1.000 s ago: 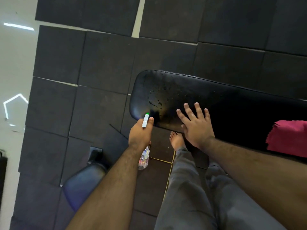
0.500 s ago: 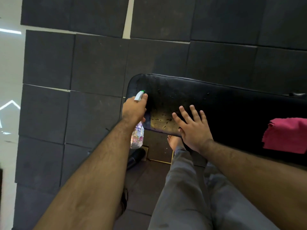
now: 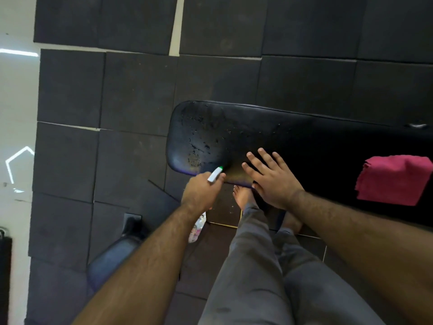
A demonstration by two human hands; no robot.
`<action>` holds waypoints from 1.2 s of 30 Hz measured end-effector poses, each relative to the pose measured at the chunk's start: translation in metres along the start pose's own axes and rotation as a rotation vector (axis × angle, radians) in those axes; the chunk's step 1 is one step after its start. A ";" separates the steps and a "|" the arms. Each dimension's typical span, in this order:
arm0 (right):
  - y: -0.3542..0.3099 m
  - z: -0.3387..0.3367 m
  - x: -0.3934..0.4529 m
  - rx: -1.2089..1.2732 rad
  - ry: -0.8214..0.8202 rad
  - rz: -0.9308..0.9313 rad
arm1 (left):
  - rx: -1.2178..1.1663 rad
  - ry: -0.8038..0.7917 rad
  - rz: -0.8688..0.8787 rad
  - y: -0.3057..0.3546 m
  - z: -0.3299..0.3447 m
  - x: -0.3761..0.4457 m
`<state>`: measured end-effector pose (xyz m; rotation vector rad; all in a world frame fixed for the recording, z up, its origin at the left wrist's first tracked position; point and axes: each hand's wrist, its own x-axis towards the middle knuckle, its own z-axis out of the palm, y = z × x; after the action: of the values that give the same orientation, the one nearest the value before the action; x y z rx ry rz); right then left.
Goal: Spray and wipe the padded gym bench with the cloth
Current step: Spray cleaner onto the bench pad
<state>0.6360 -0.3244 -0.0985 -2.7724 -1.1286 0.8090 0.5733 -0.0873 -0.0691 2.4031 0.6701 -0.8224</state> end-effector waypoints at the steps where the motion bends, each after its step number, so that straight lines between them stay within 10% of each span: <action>1: 0.003 -0.001 -0.002 0.004 -0.004 -0.006 | 0.040 0.027 -0.007 0.000 0.007 -0.003; 12: 0.036 0.017 -0.062 0.045 0.030 0.167 | -0.309 0.043 0.007 0.103 -0.005 0.052; 22: 0.060 0.023 -0.081 0.103 -0.006 0.101 | 0.097 0.007 0.123 0.136 0.022 0.022; 36: 0.112 0.026 -0.142 0.092 -0.012 0.048 | 0.064 0.001 0.264 0.191 0.079 -0.015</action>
<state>0.6101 -0.5049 -0.0823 -2.7325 -1.0033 0.8605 0.6432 -0.2818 -0.0561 2.4798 0.3203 -0.7404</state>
